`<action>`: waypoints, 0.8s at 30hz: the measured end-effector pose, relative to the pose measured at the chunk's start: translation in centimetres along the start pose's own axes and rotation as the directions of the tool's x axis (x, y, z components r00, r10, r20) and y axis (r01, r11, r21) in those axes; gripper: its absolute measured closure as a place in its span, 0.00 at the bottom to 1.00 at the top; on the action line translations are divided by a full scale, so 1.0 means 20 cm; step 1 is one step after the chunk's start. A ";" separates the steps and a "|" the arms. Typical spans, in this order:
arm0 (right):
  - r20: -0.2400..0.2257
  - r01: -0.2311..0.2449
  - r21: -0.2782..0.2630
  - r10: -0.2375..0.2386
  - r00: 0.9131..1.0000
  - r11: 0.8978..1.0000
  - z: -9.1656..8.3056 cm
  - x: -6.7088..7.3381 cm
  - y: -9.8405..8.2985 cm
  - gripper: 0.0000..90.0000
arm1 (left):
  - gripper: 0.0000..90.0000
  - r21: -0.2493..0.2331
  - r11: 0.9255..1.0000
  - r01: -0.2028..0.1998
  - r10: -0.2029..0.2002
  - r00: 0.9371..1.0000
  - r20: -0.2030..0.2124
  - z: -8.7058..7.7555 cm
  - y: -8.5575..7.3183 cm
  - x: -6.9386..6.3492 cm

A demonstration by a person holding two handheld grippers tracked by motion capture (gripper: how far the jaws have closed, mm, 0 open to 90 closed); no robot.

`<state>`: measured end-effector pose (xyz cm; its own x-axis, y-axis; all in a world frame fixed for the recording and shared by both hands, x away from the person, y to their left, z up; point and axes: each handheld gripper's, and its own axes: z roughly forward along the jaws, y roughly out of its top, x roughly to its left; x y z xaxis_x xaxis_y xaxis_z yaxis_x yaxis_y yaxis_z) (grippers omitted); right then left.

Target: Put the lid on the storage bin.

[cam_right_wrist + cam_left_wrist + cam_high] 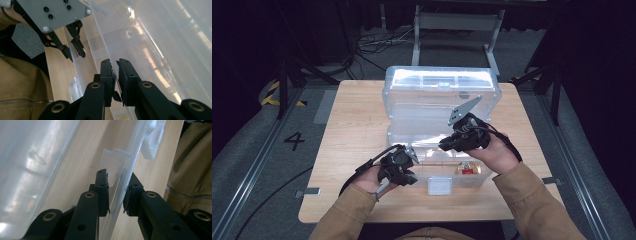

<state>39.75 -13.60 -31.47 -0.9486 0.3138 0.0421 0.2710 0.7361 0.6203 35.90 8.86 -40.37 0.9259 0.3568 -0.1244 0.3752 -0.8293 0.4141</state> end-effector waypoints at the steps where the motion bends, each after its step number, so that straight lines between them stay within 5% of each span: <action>1: 0.000 0.003 0.000 -0.003 1.000 1.000 0.00 0.00 0.00 0.91 | 0.85 -0.001 1.000 -0.001 0.001 1.000 -0.001 0.00 0.00 0.00; 24: 0.024 0.017 -0.007 -0.017 1.000 1.000 0.00 0.02 -0.02 0.92 | 0.85 0.009 1.000 0.003 -0.003 1.000 0.003 0.00 0.00 0.00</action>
<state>39.33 -13.70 -31.66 -0.9487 0.3158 0.0131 0.2539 0.7370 0.6264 36.00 8.83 -40.33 0.9249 0.3579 -0.1280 0.3782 -0.8321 0.4058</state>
